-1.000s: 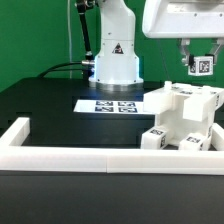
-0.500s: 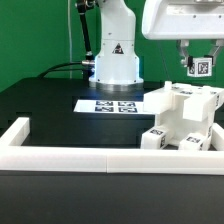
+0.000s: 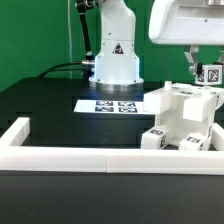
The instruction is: Assemble chair
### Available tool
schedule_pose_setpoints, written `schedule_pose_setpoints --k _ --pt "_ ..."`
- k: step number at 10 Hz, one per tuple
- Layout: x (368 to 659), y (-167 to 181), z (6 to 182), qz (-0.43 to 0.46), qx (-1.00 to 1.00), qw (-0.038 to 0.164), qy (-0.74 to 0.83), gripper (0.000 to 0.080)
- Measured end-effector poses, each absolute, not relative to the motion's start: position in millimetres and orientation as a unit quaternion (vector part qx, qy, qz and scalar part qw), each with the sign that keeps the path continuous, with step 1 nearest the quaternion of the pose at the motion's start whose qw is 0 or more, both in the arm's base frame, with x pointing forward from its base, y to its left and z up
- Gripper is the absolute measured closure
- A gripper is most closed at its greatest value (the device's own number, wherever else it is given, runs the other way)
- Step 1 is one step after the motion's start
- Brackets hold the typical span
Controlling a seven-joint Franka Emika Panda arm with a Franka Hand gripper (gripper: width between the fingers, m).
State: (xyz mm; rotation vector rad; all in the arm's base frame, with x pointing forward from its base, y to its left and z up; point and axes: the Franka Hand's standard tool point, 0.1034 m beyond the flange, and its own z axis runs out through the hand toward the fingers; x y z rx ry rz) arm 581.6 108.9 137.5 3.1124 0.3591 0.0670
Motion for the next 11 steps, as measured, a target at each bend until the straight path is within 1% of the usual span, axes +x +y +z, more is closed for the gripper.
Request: schedule_pose_setpoints --k 8,11 --pt "569 109 129.8 0.012 0.994 0.004 0.108 0.0511" --pt "571 111 130.1 0.023 0.994 0.004 0.103 0.0511"
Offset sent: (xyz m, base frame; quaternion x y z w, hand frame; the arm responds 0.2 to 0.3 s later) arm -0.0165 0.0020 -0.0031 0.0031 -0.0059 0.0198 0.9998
